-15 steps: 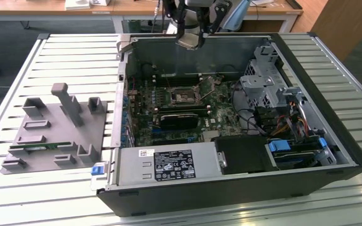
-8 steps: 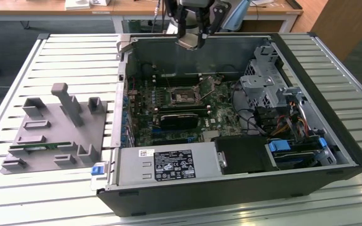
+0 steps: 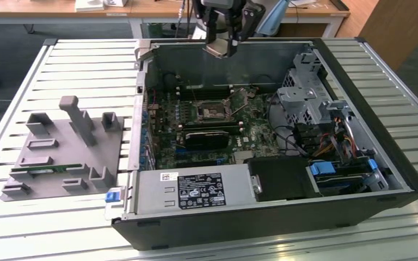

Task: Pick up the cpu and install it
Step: 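Place the cpu into insertion slot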

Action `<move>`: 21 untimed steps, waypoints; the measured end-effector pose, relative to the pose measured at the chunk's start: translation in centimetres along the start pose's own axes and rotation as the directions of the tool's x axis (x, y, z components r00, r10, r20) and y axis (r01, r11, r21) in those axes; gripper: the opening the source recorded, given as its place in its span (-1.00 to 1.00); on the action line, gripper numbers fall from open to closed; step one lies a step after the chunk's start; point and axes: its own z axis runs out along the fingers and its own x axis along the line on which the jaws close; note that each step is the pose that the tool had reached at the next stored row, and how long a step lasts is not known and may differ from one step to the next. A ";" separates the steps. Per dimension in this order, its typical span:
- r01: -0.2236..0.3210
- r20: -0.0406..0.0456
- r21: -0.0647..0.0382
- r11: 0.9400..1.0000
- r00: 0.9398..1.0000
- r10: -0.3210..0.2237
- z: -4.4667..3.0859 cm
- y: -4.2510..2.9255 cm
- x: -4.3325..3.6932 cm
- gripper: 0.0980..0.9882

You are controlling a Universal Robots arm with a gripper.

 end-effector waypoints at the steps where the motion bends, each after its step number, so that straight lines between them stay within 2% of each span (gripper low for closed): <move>1: -0.014 0.001 0.000 1.000 1.000 0.014 0.00 0.00 0.00 0.00; 7: -0.094 0.004 -0.001 0.996 0.996 0.094 0.06 0.00 0.00 0.00; 12: -0.159 0.007 -0.003 0.987 0.987 0.159 0.10 0.00 0.00 0.00; 16: -0.211 0.010 -0.004 0.977 0.977 0.211 0.13 0.00 0.01 0.00; 21: -0.282 0.012 -0.006 0.959 0.959 0.282 0.16 0.00 0.01 0.00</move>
